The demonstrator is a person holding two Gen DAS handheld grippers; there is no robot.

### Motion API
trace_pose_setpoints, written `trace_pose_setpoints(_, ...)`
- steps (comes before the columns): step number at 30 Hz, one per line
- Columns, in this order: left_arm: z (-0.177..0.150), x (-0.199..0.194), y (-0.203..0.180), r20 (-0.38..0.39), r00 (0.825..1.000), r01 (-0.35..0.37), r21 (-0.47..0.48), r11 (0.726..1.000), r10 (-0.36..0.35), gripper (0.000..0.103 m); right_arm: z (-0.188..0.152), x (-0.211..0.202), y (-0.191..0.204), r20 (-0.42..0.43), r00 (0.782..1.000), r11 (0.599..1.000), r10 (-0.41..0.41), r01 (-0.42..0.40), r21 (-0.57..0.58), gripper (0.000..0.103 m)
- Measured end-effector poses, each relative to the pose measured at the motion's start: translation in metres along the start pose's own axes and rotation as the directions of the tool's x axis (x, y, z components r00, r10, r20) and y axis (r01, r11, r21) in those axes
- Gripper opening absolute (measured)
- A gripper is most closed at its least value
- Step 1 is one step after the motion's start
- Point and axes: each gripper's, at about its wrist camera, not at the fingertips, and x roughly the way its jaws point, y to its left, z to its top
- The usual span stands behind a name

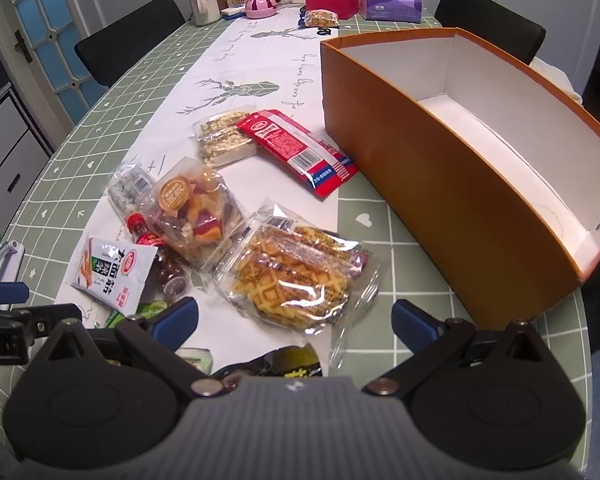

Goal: Organize snacks
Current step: 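Grasp the dark chocolate snack with the right tool while the left tool grasps the yellow chip bag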

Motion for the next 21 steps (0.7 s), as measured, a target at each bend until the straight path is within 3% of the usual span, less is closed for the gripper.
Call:
trace_pose_setpoints(5, 0.007, 0.006, -0.002, 0.022, 1.0, 0.021, 0.043, 0.999, -0.022, 0.101, 0.012, 0.008, -0.009, 0.025, 0.997, 0.997, 0.076, -0.076, -0.03, 0.1)
trace_pose_setpoints(7, 0.012, 0.007, -0.006, 0.025, 0.998, 0.049, 0.117, 0.992, -0.052, 0.101, 0.015, 0.011, -0.009, 0.025, 0.994, 0.992, 0.111, -0.109, -0.068, 0.1)
trace_pose_setpoints(11, 0.013, 0.004, -0.016, 0.073, 0.997, -0.005, 0.328, 0.945, -0.02, 0.101, 0.013, 0.015, -0.006, 0.012, 0.992, 0.982, 0.129, -0.126, -0.138, 0.1)
trace_pose_setpoints(13, 0.009, 0.008, -0.017, 0.061, 0.998, -0.023, 0.371, 0.928, 0.001, 0.101, 0.01, 0.019, -0.004, -0.032, 0.99, 0.975, 0.136, -0.139, -0.175, 0.1)
trace_pose_setpoints(16, 0.005, 0.013, -0.009, -0.038, 0.996, 0.087, 0.309, 0.947, -0.079, 0.101, 0.002, 0.023, 0.001, -0.13, 0.98, 0.958, 0.15, -0.176, -0.225, 0.1)
trace_pose_setpoints(21, -0.013, 0.013, -0.009, -0.177, 0.968, 0.214, 0.216, 0.953, -0.177, 0.101, -0.021, 0.025, 0.007, -0.195, 0.971, 0.932, 0.138, -0.194, -0.305, 0.1)
